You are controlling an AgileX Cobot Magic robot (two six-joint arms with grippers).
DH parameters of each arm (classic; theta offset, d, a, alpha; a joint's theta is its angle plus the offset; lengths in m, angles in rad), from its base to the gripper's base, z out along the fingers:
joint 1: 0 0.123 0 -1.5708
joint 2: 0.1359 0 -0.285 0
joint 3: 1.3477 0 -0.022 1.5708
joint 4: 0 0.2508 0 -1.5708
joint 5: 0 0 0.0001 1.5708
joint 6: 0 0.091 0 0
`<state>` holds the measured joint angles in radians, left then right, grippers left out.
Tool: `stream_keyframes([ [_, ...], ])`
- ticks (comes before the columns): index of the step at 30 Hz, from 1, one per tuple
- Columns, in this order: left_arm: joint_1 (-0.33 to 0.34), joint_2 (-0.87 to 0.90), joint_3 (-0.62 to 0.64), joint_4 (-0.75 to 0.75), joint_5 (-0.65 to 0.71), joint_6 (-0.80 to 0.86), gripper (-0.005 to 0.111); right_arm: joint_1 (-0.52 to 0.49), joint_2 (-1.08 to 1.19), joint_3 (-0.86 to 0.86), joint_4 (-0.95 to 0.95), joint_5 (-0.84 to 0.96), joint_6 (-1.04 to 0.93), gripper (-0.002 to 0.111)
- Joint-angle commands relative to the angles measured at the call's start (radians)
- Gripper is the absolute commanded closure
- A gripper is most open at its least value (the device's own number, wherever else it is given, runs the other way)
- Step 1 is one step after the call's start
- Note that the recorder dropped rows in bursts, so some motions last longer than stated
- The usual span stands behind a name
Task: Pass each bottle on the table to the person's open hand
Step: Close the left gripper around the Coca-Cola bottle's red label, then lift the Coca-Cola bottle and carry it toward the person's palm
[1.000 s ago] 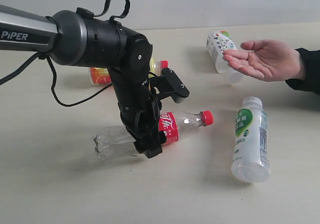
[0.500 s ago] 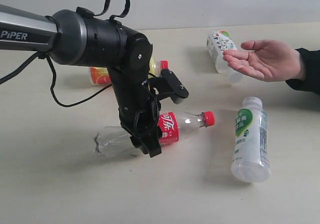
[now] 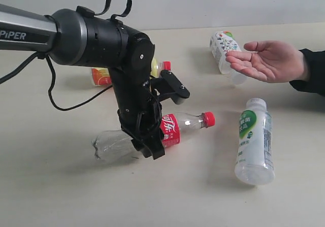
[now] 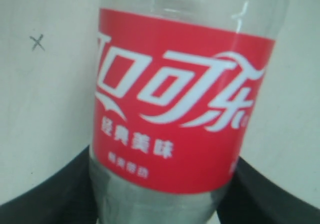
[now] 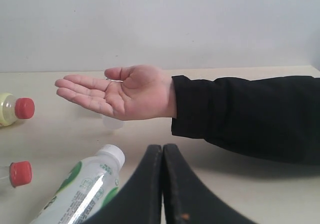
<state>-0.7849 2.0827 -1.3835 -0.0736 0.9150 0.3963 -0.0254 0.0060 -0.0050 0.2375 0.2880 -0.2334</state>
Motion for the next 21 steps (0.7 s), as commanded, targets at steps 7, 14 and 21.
stream_keyframes([
  [7, -0.096, -0.075, -0.226, 0.042, 0.267, -0.48, 0.107, -0.006, -0.006, 0.005, -0.008, -0.002, -0.001, 0.108],
  [14, -0.249, -0.075, -0.493, 0.291, 0.306, -0.749, 0.107, -0.006, -0.006, 0.005, -0.008, -0.002, -0.001, 0.108],
  [21, -0.249, -0.074, -0.609, 0.284, 0.306, -0.88, 0.107, -0.006, -0.006, 0.005, -0.008, -0.002, -0.001, 0.108],
])
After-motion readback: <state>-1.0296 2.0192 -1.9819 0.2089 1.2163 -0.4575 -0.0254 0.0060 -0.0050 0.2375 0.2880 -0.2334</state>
